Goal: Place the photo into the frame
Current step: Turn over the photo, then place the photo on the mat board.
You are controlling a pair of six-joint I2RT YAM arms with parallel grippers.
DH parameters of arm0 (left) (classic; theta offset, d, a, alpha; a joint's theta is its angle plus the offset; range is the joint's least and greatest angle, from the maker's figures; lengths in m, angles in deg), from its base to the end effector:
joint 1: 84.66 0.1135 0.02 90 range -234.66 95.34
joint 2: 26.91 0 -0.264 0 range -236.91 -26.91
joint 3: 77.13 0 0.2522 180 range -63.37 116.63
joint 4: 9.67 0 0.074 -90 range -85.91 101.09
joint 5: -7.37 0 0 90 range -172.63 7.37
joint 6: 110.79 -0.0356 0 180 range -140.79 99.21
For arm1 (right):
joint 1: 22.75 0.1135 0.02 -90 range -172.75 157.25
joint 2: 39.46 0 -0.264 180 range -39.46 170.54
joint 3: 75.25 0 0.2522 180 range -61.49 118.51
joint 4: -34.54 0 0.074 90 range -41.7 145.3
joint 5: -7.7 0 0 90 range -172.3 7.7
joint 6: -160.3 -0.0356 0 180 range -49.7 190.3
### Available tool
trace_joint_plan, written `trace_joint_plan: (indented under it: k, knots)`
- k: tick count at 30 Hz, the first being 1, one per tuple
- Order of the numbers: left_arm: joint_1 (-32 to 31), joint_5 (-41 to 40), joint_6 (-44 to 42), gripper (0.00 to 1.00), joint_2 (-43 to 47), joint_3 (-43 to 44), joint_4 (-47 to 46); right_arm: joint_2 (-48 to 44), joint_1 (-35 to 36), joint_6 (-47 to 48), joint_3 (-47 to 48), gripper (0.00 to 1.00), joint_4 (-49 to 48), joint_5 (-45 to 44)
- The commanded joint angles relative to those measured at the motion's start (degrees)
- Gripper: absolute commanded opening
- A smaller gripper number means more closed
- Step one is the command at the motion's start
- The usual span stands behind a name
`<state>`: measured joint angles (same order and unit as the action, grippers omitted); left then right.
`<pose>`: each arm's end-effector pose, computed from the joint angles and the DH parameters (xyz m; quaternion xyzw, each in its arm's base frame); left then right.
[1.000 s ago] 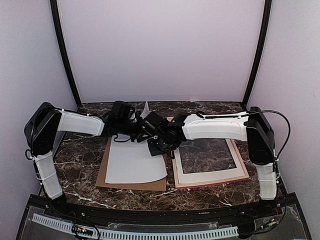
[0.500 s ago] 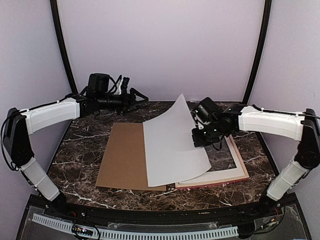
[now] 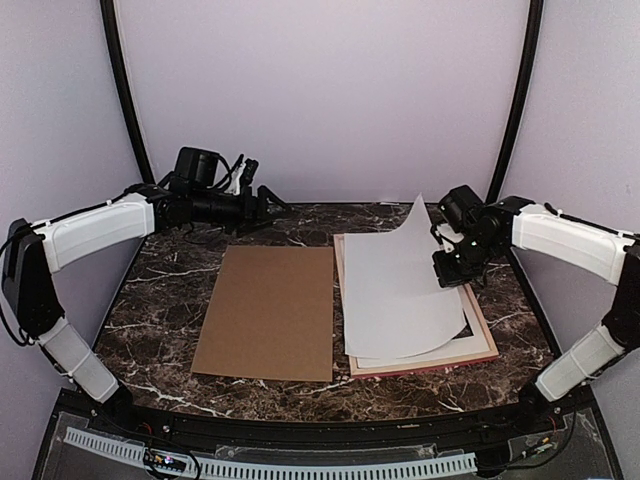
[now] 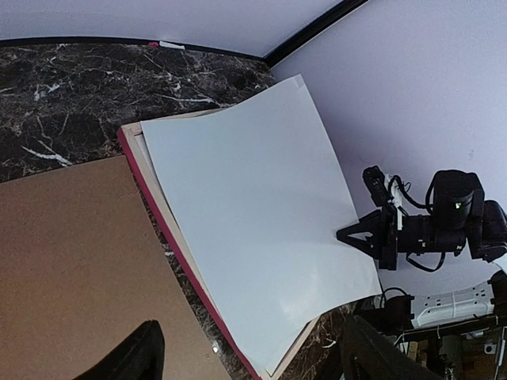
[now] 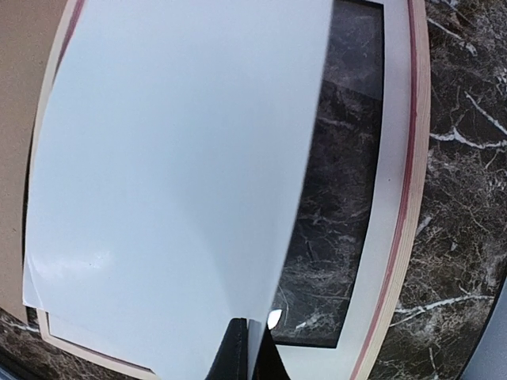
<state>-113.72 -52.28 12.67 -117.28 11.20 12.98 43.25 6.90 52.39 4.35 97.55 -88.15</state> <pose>0.3137 -0.1949 0.3248 0.1099 0.8174 -0.4586 0.3308 0.2474 0.1367 0.2616 -0.0894 0.9730 0.0376 0.2092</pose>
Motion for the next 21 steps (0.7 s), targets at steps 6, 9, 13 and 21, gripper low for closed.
trace_joint_plan:
  k: [6, 9, 13, 21]
  knots:
    - [-0.1, -0.5, -1.3, 0.79, -0.8, 0.3, 1.9, 2.2, -3.0, 7.6, -1.0, 0.0, 0.7, 2.3]
    - [-0.1, -0.4, -1.2, 0.79, -1.1, 0.3, 1.9, 2.5, -4.0, 7.2, -1.2, 0.0, 0.3, 1.4]
    - [-0.1, -0.4, -1.1, 0.79, -1.5, 0.2, 2.0, 1.8, -6.4, 6.1, -2.1, 0.0, -0.9, 2.9]
    - [-0.1, -0.9, -1.3, 0.79, -1.9, 0.6, 2.4, 0.9, -8.6, 6.2, -4.3, 0.0, -3.5, 5.7]
